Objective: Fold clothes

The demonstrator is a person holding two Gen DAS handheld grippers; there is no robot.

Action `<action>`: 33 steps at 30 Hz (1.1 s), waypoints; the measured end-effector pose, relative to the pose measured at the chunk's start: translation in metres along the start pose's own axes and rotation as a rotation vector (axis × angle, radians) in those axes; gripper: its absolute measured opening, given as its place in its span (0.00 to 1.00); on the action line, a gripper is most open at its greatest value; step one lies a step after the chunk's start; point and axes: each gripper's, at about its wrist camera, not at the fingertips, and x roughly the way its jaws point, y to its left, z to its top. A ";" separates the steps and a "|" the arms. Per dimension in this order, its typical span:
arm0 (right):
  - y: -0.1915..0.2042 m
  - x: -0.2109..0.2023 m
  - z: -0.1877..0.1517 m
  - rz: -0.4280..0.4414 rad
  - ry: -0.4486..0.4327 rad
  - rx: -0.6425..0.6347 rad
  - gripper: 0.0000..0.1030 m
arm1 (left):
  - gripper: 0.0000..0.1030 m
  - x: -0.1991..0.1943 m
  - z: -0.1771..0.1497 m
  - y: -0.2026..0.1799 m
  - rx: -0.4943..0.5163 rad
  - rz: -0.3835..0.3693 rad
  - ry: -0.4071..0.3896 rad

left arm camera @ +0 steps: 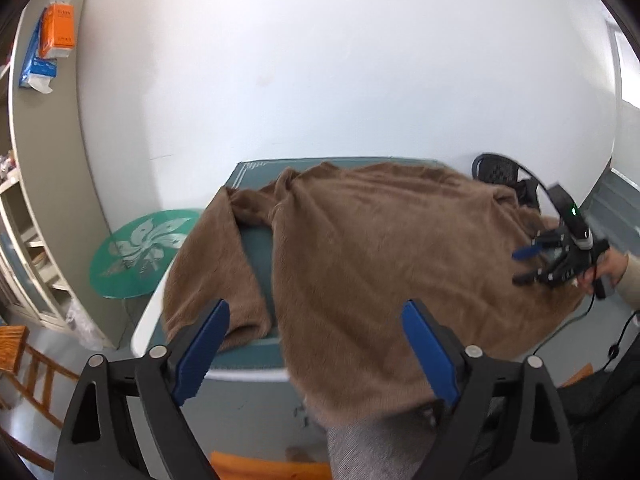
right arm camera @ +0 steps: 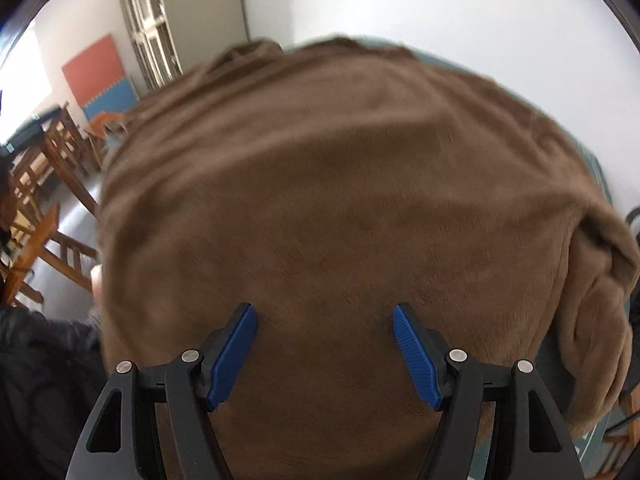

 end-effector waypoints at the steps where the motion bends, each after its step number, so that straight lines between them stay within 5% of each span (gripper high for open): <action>1: -0.003 -0.003 -0.003 0.006 0.003 0.003 0.70 | 0.90 0.007 0.004 -0.001 -0.006 -0.009 0.003; 8: -0.024 -0.020 -0.033 -0.028 0.064 -0.010 0.71 | 0.91 0.083 0.028 -0.006 -0.010 -0.014 0.109; 12: -0.028 -0.020 -0.031 -0.036 0.106 -0.010 0.72 | 0.91 0.126 0.048 0.024 -0.137 -0.038 0.177; 14: -0.031 -0.020 -0.021 -0.033 0.134 0.010 0.72 | 0.91 0.142 0.057 0.044 -0.225 -0.048 0.201; 17: -0.043 -0.035 0.011 -0.094 0.064 0.036 0.72 | 0.91 0.170 0.073 0.071 -0.340 -0.056 0.215; 24: -0.112 -0.012 0.110 -0.072 -0.113 0.231 0.73 | 0.91 0.249 0.103 0.105 -0.406 -0.008 0.239; 28: -0.141 0.039 0.144 -0.087 -0.054 0.255 0.73 | 0.91 0.286 0.110 0.131 -0.435 0.062 0.271; 33: -0.193 0.074 0.128 -0.301 0.065 0.299 0.73 | 0.91 0.314 0.109 0.156 -0.427 0.187 0.314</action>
